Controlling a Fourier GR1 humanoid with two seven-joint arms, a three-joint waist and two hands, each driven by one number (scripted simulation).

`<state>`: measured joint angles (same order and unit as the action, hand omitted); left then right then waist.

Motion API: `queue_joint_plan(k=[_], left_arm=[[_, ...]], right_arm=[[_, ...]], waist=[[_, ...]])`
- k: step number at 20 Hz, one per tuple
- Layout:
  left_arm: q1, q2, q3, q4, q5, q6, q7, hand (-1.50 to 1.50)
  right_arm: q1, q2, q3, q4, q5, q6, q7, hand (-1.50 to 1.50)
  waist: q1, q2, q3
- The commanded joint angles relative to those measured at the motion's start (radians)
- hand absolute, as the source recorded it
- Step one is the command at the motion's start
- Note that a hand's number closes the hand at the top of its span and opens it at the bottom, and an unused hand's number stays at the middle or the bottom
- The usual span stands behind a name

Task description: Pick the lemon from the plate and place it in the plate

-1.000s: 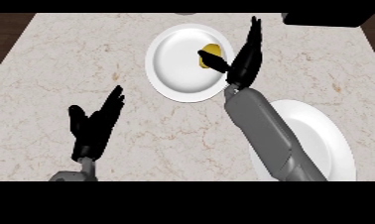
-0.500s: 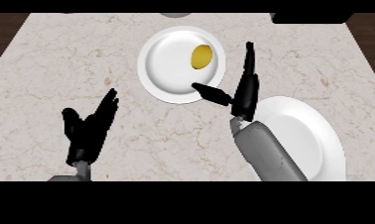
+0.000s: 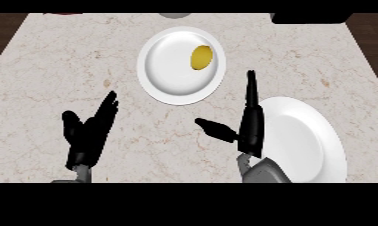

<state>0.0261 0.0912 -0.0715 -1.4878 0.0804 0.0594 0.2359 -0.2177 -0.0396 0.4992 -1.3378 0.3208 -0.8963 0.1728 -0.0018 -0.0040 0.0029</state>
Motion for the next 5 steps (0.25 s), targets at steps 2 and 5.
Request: queue_joint_plan(k=[2, 5], left_arm=[[0.009, -0.01, 0.008, 0.093, 0.004, -0.031, -0.047, 0.0], [-0.009, -0.028, -0.005, 0.068, -0.026, -0.009, -0.014, 0.0]], right_arm=[[0.156, 0.038, 0.092, -0.065, 0.107, -0.049, 0.005, -1.5], [0.113, 0.028, 0.016, -0.069, 0.142, 0.022, 0.07, -1.5]], waist=[[-0.002, 0.003, -0.003], [0.001, 0.004, -0.003]])
